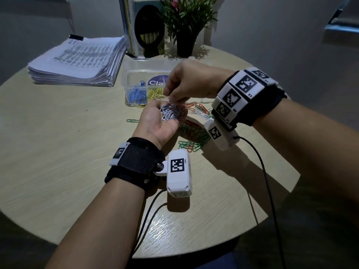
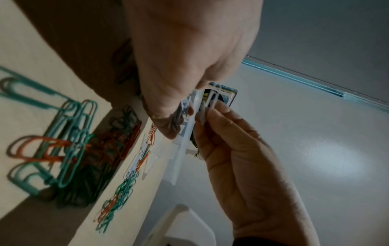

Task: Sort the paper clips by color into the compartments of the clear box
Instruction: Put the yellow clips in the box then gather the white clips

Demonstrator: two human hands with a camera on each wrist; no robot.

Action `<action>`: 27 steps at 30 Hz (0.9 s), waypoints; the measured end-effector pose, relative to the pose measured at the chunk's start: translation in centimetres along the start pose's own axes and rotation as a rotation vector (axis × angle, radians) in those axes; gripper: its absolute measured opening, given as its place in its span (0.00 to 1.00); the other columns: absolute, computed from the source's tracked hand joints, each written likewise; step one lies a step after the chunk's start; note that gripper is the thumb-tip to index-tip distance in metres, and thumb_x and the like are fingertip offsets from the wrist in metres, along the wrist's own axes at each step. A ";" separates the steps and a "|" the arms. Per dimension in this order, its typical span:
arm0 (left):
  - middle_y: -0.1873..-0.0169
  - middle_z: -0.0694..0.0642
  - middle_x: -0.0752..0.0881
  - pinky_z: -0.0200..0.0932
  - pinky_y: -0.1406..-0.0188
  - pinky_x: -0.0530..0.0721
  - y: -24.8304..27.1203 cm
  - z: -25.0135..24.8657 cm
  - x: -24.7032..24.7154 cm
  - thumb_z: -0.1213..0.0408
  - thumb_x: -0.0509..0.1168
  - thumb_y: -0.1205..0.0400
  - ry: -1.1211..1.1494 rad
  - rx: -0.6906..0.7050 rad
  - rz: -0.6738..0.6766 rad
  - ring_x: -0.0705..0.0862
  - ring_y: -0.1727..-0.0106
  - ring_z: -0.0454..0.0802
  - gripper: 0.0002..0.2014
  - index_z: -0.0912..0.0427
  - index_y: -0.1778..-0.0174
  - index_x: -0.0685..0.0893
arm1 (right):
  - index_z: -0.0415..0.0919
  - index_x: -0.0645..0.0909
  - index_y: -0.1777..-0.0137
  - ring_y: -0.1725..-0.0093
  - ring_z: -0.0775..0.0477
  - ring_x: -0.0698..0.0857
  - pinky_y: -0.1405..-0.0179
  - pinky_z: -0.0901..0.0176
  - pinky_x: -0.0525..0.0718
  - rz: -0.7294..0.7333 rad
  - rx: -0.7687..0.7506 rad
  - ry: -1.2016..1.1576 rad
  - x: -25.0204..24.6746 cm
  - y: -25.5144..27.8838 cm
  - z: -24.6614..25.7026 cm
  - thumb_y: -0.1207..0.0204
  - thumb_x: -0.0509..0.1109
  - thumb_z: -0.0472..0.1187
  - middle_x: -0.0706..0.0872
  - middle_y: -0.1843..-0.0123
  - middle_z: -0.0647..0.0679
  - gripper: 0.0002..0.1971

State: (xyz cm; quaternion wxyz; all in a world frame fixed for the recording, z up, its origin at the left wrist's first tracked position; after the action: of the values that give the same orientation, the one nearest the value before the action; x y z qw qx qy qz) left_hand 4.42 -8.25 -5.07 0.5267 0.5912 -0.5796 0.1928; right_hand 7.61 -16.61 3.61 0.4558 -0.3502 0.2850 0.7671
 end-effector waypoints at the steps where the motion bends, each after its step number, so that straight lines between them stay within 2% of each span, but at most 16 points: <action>1: 0.48 0.70 0.81 0.50 0.35 0.77 0.0 0.0 0.0 0.63 0.49 0.12 0.002 0.000 0.004 0.80 0.49 0.57 0.16 0.72 0.45 0.76 | 0.35 0.87 0.48 0.66 0.56 0.88 0.60 0.65 0.90 0.004 -0.010 0.017 0.1 0.0 0.1 0.27 0.74 0.30 0.88 0.62 0.47 0.08; 2: 0.49 0.70 0.81 0.49 0.36 0.78 0.1 0.1 0.0 0.63 0.49 0.12 0.007 -0.001 0.002 0.80 0.51 0.57 0.16 0.71 0.46 0.77 | 0.35 0.87 0.47 0.66 0.56 0.87 0.60 0.65 0.90 -0.003 -0.010 0.033 0.0 0.1 0.1 0.26 0.74 0.30 0.88 0.62 0.47 0.08; 5: 0.53 0.70 0.79 0.51 0.52 0.83 0.1 0.1 0.0 0.65 0.48 0.12 0.032 -0.011 -0.028 0.79 0.56 0.59 0.17 0.70 0.52 0.79 | 0.34 0.87 0.47 0.67 0.55 0.87 0.59 0.64 0.90 -0.051 0.026 0.057 -0.9 0.0 -0.6 0.25 0.72 0.30 0.87 0.64 0.46 0.08; 6: 0.55 0.69 0.79 0.52 0.52 0.82 0.1 0.1 0.0 0.65 0.48 0.12 0.026 -0.010 -0.030 0.79 0.57 0.59 0.17 0.70 0.53 0.80 | 0.33 0.87 0.48 0.68 0.54 0.86 0.59 0.63 0.90 -0.063 0.051 0.070 -1.2 0.0 -1.1 0.25 0.71 0.29 0.87 0.64 0.45 0.08; 10: 0.55 0.67 0.78 0.56 0.37 0.74 0.2 0.0 -0.2 0.60 0.45 0.11 -0.026 -0.002 -0.036 0.78 0.53 0.60 0.22 0.69 0.56 0.79 | 0.33 0.89 0.51 0.71 0.51 0.84 0.60 0.57 0.89 -0.082 0.205 0.255 -2.1 0.0 -4.2 0.26 0.70 0.27 0.86 0.67 0.45 0.08; 12: 0.55 0.67 0.78 0.56 0.38 0.74 0.1 -0.1 -0.2 0.55 0.43 0.10 -0.030 0.001 -0.039 0.78 0.53 0.60 0.25 0.68 0.55 0.79 | 0.33 0.90 0.52 0.71 0.49 0.85 0.58 0.52 0.89 -0.059 0.266 0.385 -1.9 0.2 -5.6 0.28 0.70 0.27 0.89 0.64 0.42 0.09; 14: 0.54 0.66 0.79 0.56 0.39 0.74 -0.1 -0.1 -0.3 0.51 0.41 0.10 -0.041 0.012 -0.048 0.79 0.52 0.60 0.28 0.68 0.54 0.79 | 0.31 0.89 0.50 0.65 0.44 0.87 0.50 0.47 0.89 -0.030 0.288 0.467 -1.4 0.4 -6.6 0.29 0.72 0.28 0.91 0.56 0.37 0.09; 16: 0.55 0.66 0.79 0.56 0.39 0.75 -0.1 -0.1 -0.3 0.53 0.42 0.10 -0.046 0.022 -0.053 0.79 0.52 0.59 0.27 0.67 0.54 0.80 | 0.32 0.89 0.48 0.61 0.46 0.85 0.52 0.50 0.88 -0.007 0.298 0.502 -0.7 0.5 -7.2 0.29 0.76 0.34 0.91 0.54 0.40 0.10; 18: 0.55 0.65 0.78 0.55 0.40 0.76 -0.1 0.0 -0.2 0.58 0.44 0.10 -0.045 0.024 -0.055 0.79 0.52 0.58 0.22 0.68 0.54 0.80 | 0.35 0.90 0.49 0.59 0.46 0.84 0.60 0.56 0.82 0.008 0.300 0.519 -0.2 0.4 -7.6 0.30 0.79 0.41 0.89 0.57 0.43 0.13; 19: 0.55 0.66 0.78 0.55 0.39 0.76 0.0 0.0 -0.2 0.60 0.45 0.11 -0.043 0.024 -0.057 0.79 0.53 0.58 0.21 0.68 0.55 0.80 | 0.35 0.90 0.50 0.59 0.46 0.84 0.60 0.57 0.80 0.013 0.298 0.521 0.0 0.4 -7.6 0.31 0.79 0.43 0.89 0.57 0.43 0.14; 22: 0.55 0.66 0.79 0.55 0.37 0.75 0.0 -0.1 -0.1 0.62 0.47 0.11 -0.031 0.030 -0.062 0.79 0.53 0.59 0.20 0.68 0.56 0.81 | 0.34 0.89 0.50 0.58 0.45 0.84 0.59 0.55 0.80 0.039 0.300 0.525 0.2 0.1 -7.8 0.31 0.79 0.42 0.91 0.52 0.41 0.13; 27: 0.54 0.67 0.79 0.56 0.33 0.74 0.0 0.0 -0.2 0.61 0.46 0.11 -0.028 0.025 -0.060 0.79 0.51 0.59 0.20 0.68 0.55 0.81 | 0.33 0.88 0.50 0.63 0.46 0.79 0.64 0.57 0.77 0.083 0.308 0.552 0.7 0.2 -7.9 0.30 0.74 0.41 0.90 0.51 0.37 0.13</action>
State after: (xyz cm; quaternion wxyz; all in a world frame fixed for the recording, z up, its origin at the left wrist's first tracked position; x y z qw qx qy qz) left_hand 4.35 -8.16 -5.20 0.5167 0.6175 -0.5663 0.1760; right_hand 9.40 -22.37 -1.60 0.3772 -0.4602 0.5246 0.6089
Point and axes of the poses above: each hand's wrist, its own y-axis away from the middle knuckle, its own x-axis out of the palm, z = x × y, the point moved 3 cm from there along -y, towards the middle knuckle
